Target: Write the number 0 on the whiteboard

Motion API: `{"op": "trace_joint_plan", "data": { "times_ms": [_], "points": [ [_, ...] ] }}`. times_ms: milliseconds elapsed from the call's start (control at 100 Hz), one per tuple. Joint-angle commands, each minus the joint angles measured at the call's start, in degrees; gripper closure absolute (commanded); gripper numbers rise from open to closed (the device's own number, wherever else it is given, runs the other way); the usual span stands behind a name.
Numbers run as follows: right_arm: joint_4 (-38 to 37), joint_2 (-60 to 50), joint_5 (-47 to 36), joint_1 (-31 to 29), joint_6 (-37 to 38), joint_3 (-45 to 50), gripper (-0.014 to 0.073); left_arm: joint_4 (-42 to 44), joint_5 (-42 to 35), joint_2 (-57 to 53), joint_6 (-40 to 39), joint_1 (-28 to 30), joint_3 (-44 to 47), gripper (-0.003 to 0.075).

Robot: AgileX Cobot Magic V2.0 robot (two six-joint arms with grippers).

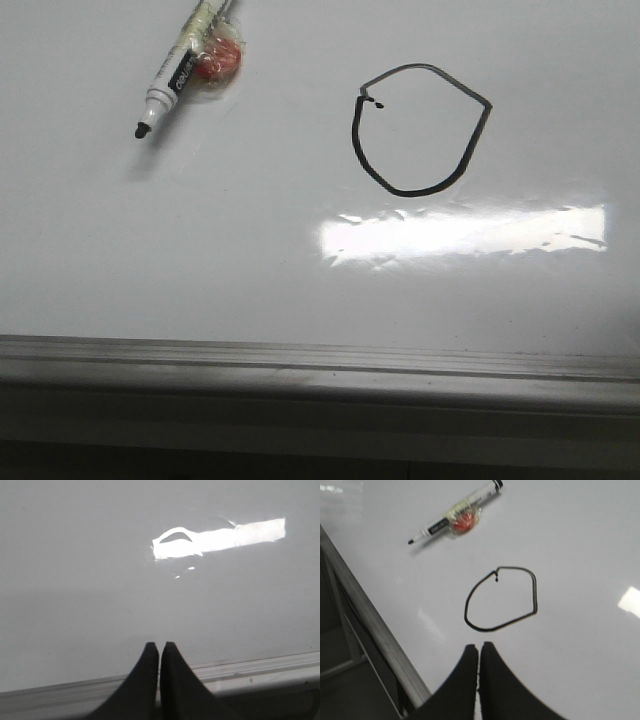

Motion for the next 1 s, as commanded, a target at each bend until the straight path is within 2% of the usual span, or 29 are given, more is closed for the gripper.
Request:
{"op": "trace_joint_plan", "data": {
  "times_ms": [0,150,220,350,420,470,580,670,730,770,990],
  "points": [
    [-2.07,-0.09,-0.69,-0.93,0.01,-0.08,0.0641,-0.13,-2.73,-1.65,-0.59,0.11,1.75,0.0740],
    [4.36,-1.67,-1.89,-6.74,-0.10,2.25,0.0641,-0.13,-2.73,-1.65,-0.59,0.11,1.75,0.0740],
    [9.62,-2.83,-5.42,-10.87,-3.70,3.49,0.0641,-0.13,-2.73,-1.65,-0.59,0.11,1.75,0.0740],
    [21.01,-5.44,-16.86,-20.29,-17.62,7.76,0.0641,-0.13,-2.73,-1.65,-0.59,0.11,1.75,0.0740],
    [25.11,-5.90,-24.71,-26.02,-21.98,11.53,0.0641,-0.13,-2.73,-1.65,-0.59,0.11,1.75,0.0740],
    [27.80,-5.90,-31.30,-30.79,-23.15,15.19,0.0641,-0.13,-2.73,-1.65,-0.59,0.11,1.75,0.0740],
    [28.16,-6.79,-42.83,-39.33,-23.15,22.77,0.0641,-0.13,-2.73,-1.65,-0.59,0.11,1.75,0.0740],
    [28.25,-8.95,-47.62,-44.48,-23.15,28.61,0.0641,-0.13,-2.73,-1.65,-0.59,0.11,1.75,0.0740],
    [28.25,-11.24,-47.54,-46.72,-23.15,31.21,0.0641,-0.13,-2.73,-1.65,-0.59,0.11,1.75,0.0740],
    [28.25,-13.35,-41.65,-47.14,-23.15,30.72,0.0641,-0.13,-2.73,-1.65,-0.59,0.11,1.75,0.0740],
    [32.85,-22.42,-26.26,-47.28,-23.15,30.92,0.0641,-0.13,-2.73,-1.65,-0.59,0.11,1.75,0.0740]
  ]
}}
